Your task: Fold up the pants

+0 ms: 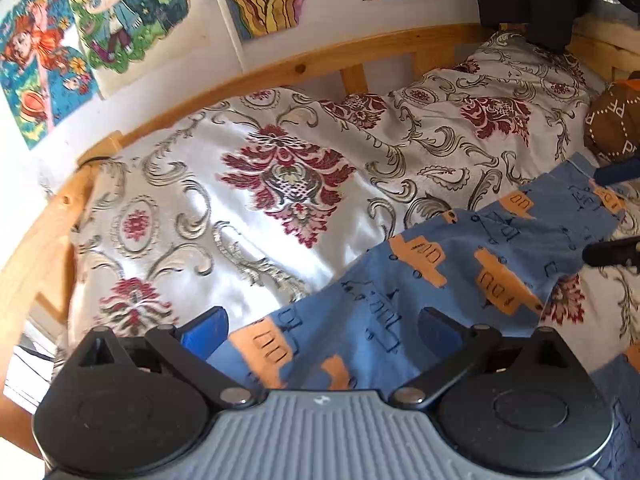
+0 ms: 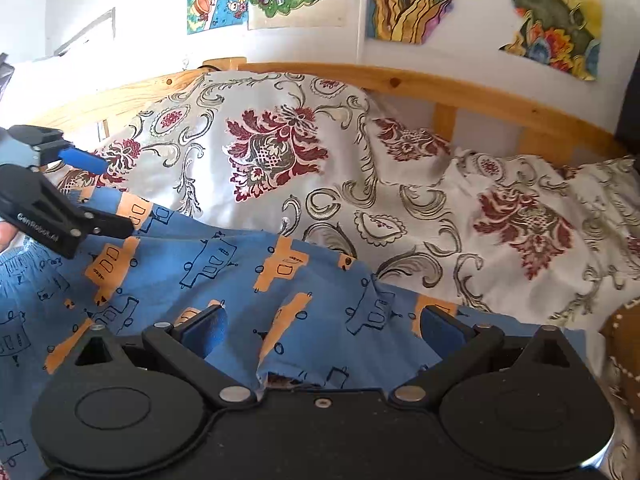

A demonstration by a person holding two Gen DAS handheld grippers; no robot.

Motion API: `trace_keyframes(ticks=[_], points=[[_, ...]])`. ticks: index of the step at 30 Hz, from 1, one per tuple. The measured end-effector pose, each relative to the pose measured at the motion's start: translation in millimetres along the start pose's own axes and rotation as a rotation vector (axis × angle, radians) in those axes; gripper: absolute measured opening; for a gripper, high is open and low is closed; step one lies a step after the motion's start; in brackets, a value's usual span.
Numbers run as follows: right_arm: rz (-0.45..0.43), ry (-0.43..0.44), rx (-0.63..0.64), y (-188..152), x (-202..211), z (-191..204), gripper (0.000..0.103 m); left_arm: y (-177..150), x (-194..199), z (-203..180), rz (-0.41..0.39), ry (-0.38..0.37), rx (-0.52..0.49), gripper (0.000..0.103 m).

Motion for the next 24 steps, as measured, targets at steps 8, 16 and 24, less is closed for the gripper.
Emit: trace_keyframes(ticks=[8,16,24], points=[[0.045,0.067,0.047,5.6,-15.0,23.9,0.102,-12.7,21.0,29.6,0.027,0.062,-0.092,0.103],[0.109,0.306,0.153,39.9,-100.7,62.7,0.102,-0.7,-23.9,93.7,0.148,-0.102,-0.123,0.102],[0.172,0.285,0.173,60.7,-172.1,63.8,0.102,2.6,-51.3,105.1,0.296,-0.238,-0.144,0.078]])
Point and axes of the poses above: each gripper's, at about its wrist camera, not at the fingertips, and x roughly against the way its jaws point, z to its left, y to its top, the point moved 7 cm from there along -x, roughly the way its jaws point, and after that the axes turned 12 degrees about -y, right-handed, at the moved point
